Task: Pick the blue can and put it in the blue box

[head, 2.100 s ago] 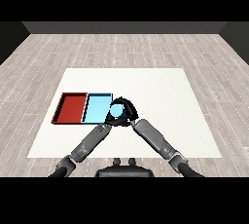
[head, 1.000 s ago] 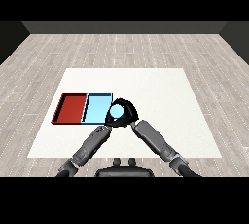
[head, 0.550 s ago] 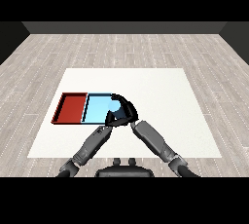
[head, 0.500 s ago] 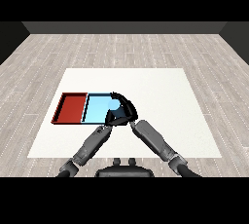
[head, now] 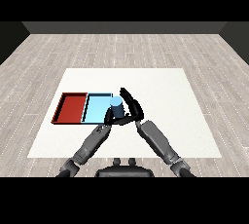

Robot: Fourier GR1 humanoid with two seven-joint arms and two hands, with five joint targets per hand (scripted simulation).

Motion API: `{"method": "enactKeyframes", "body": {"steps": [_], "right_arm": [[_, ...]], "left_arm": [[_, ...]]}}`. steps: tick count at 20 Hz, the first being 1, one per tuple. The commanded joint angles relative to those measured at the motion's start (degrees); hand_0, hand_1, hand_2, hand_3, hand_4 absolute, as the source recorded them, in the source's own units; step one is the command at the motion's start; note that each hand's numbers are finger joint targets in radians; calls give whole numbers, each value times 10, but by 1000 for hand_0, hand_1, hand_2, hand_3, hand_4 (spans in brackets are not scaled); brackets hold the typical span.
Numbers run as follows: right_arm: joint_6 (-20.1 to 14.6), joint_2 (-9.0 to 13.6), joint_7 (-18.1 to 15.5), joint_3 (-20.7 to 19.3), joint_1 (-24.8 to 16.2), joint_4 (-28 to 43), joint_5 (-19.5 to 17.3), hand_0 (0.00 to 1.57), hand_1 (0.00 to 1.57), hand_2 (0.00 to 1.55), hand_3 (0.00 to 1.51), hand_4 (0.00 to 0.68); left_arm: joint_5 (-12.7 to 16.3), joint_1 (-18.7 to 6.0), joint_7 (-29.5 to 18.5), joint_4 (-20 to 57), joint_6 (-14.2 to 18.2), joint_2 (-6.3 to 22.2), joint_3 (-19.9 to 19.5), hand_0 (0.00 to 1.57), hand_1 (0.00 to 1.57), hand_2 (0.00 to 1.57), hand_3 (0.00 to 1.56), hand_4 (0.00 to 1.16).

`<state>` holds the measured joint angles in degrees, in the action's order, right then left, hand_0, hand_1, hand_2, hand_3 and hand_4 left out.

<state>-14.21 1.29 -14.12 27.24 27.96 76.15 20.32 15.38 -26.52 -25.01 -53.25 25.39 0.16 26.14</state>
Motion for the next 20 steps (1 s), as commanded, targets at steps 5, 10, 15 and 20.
{"method": "enactKeyframes", "body": {"steps": [5,10,15,20], "right_arm": [[33,7,14,-40,-88,99,-13,0,0,0,0,0],[43,43,8,-78,-143,161,-13,0,0,0,0,0],[57,89,2,-155,-197,255,41,0,0,0,0,0],[64,122,4,-194,-258,292,38,0,0,0,0,0]], "left_arm": [[-24,19,-8,-5,9,-1,-4,1571,1571,1571,1503,1128],[-65,4,31,-17,9,2,-42,1571,1571,1571,1493,1126],[-67,1,28,4,-13,39,-61,1571,1571,1571,1492,1131],[-73,-18,73,20,-16,79,-98,1571,1571,1571,1503,1134]]}}
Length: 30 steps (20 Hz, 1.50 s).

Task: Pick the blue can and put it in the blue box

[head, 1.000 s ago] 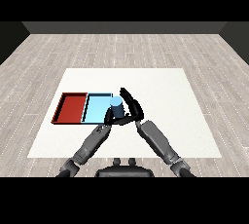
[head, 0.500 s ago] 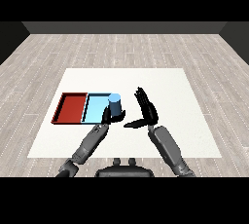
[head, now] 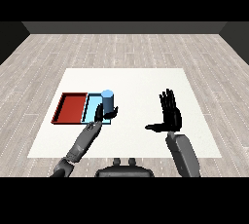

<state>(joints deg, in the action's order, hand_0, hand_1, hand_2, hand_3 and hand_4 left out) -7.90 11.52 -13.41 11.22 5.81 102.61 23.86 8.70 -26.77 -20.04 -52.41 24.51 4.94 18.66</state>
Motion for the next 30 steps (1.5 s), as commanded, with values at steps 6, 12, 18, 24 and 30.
{"method": "enactKeyframes", "body": {"steps": [6,12,18,24,30], "right_arm": [[-3,1,-15,-40,-25,-11,-8,0,0,0,0,0],[-10,-3,10,-56,-15,-6,0,0,0,0,0,0],[32,-3,-14,-81,-8,-72,24,0,0,0,0,0],[28,-21,-42,-74,3,-124,-2,0,0,0,0,0],[51,-8,-37,-107,36,-151,24,0,0,0,0,0]], "left_arm": [[20,-51,75,105,-28,101,-99,1571,1571,1571,1503,1086],[2,-141,38,322,-49,102,-137,1571,1571,1571,1499,1062],[-33,-174,102,414,-22,108,-127,1571,1571,1536,1413,966],[-75,-203,156,489,0,62,-97,1384,1384,1298,1003,875],[-63,-193,178,510,-54,60,-114,1571,1571,1431,0,781]]}}
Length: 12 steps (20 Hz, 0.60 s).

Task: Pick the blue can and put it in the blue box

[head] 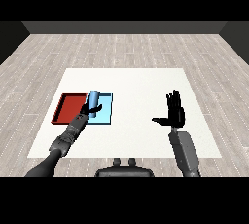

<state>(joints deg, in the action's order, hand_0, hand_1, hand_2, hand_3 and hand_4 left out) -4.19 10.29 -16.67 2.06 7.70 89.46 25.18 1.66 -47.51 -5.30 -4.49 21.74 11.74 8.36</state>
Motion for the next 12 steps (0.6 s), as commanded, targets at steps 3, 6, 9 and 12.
{"method": "enactKeyframes", "body": {"steps": [3,6,9,12], "right_arm": [[27,15,-12,-16,-18,6,9,0,0,0,0,0],[27,-3,-21,-3,-32,14,6,0,0,0,0,0],[17,-14,-3,1,-26,28,12,0,0,0,0,0],[34,-12,-11,7,-35,12,7,0,0,0,0,0]], "left_arm": [[0,27,16,38,-18,-25,-7,1447,1447,1387,0,515],[-14,12,44,43,-32,-5,2,0,0,0,0,588],[-12,30,15,36,24,-6,-5,0,0,0,0,0],[1,42,-28,13,91,-13,-23,0,0,0,0,0]]}}
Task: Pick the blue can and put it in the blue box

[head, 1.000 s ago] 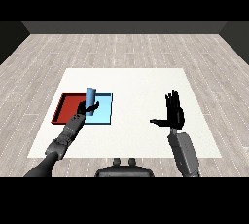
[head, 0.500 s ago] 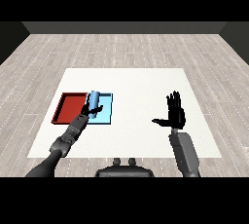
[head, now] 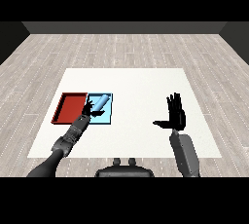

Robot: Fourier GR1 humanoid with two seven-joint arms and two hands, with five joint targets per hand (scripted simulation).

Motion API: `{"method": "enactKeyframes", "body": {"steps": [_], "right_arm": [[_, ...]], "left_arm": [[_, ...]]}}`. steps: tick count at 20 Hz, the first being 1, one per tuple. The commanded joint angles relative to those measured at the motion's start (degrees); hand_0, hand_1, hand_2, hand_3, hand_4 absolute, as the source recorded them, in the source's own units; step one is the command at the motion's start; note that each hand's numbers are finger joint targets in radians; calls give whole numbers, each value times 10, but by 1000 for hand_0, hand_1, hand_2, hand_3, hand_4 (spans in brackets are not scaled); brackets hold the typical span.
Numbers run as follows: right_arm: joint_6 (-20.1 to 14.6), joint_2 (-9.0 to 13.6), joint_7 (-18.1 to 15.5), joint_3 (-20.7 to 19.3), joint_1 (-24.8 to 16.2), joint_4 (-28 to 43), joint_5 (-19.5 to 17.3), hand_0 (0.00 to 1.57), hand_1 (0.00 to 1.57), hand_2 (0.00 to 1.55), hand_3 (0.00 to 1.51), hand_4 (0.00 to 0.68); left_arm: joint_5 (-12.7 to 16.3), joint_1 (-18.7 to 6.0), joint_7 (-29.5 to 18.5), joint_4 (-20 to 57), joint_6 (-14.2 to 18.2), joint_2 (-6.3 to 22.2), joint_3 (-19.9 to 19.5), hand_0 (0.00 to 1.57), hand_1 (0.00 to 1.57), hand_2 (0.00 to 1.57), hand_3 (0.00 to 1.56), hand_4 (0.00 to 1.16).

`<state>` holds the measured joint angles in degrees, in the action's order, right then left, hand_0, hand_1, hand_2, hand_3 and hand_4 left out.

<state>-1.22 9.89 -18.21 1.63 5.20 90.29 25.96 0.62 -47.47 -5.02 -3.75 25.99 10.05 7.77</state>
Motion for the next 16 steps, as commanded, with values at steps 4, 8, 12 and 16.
{"method": "enactKeyframes", "body": {"steps": [4,8,12,16], "right_arm": [[-10,-15,10,-8,39,-10,11,0,0,0,0,0],[-15,-12,21,2,10,28,6,0,0,0,0,0],[0,9,26,0,-3,23,-2,0,0,0,0,0],[8,6,14,9,-5,-1,-15,0,0,0,0,0]], "left_arm": [[63,36,-142,-86,133,7,-75,0,0,0,0,0],[79,55,-270,-189,87,-4,-89,0,0,0,0,0],[88,112,-359,-290,-4,-10,-75,0,0,0,0,0],[102,199,-396,-406,-71,-32,-47,0,0,0,0,0]]}}
